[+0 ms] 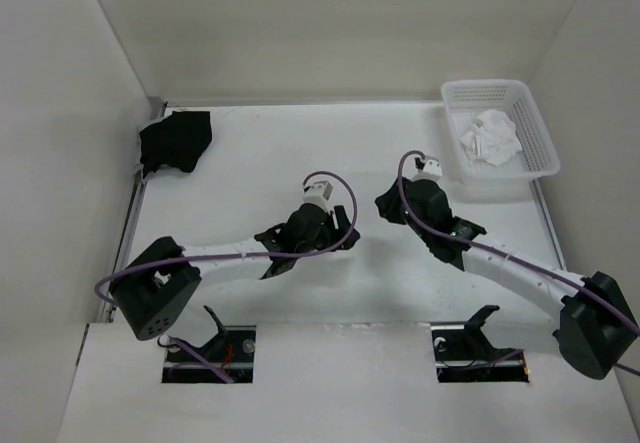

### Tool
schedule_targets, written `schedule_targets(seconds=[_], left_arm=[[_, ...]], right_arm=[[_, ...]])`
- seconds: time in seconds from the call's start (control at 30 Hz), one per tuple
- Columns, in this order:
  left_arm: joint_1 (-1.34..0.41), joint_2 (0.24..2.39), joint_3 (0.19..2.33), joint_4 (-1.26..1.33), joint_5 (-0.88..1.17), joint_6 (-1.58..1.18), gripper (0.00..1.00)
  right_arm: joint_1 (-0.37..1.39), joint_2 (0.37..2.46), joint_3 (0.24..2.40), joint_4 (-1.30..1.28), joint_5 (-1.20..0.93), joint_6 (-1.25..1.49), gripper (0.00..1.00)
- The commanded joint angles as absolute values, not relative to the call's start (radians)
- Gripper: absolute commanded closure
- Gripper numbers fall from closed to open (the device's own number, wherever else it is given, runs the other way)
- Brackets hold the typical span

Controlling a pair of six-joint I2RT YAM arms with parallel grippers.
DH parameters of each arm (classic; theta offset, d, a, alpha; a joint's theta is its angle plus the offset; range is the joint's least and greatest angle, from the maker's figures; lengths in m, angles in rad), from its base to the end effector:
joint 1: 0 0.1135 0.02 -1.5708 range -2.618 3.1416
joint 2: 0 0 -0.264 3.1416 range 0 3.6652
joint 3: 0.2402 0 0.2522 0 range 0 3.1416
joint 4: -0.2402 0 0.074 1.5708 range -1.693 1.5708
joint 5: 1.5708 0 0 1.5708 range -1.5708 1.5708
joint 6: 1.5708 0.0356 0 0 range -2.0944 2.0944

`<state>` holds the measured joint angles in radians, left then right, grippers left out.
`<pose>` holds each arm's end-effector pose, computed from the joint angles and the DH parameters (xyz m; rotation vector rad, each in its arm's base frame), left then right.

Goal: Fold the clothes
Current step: Grab the tank top from the pile

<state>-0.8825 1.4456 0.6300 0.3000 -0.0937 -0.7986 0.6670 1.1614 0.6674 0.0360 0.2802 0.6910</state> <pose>0.1892 -0.2248 0.1842 0.0325 2.2196 -0.8939 0.2073 0.1507 0.2445 0.2044 2.0478 0.5758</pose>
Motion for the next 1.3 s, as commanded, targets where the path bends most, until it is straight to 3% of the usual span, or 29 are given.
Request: schedule_targets(seconds=[0.0, 0.07, 0.1, 0.27, 0.4, 0.57, 0.67, 1.0, 1.27], left_arm=[[-0.92, 1.437, 0.667, 0.337, -0.104, -0.779, 0.44], [-0.938, 1.446, 0.66, 0.345, -0.112, -0.782, 0.44], [-0.953, 1.453, 0.655, 0.357, -0.113, -0.781, 0.44], [-1.001, 1.474, 0.644, 0.405, -0.114, -0.772, 0.47], [-1.018, 1.451, 0.589, 0.468, -0.107, -0.761, 0.47], [-0.993, 1.418, 0.545, 0.477, -0.095, -0.762, 0.47], [-0.964, 1.378, 0.514, 0.477, -0.092, -0.764, 0.47], [-0.874, 1.308, 0.491, 0.472, -0.02, -0.776, 0.47], [-0.869, 1.35, 0.511, 0.477, -0.02, -0.782, 0.47]], right_arm=[[0.645, 1.193, 0.776, 0.081, 0.288, 0.65, 0.75], [0.61, 1.233, 0.828, 0.071, 0.291, 0.641, 0.96], [0.575, 1.265, 0.871, 0.063, 0.304, 0.629, 1.0], [0.365, 1.414, 1.095, 0.009, 0.389, 0.591, 1.0], [0.095, 1.679, 1.393, -0.092, 0.413, 0.577, 0.86], [-0.027, 1.94, 1.626, -0.216, 0.393, 0.557, 0.6], [-0.068, 2.038, 1.68, -0.239, 0.393, 0.534, 0.52], [-0.145, 2.106, 1.701, -0.275, 0.35, 0.448, 0.46], [-0.148, 2.221, 1.842, -0.374, 0.281, 0.42, 0.51]])
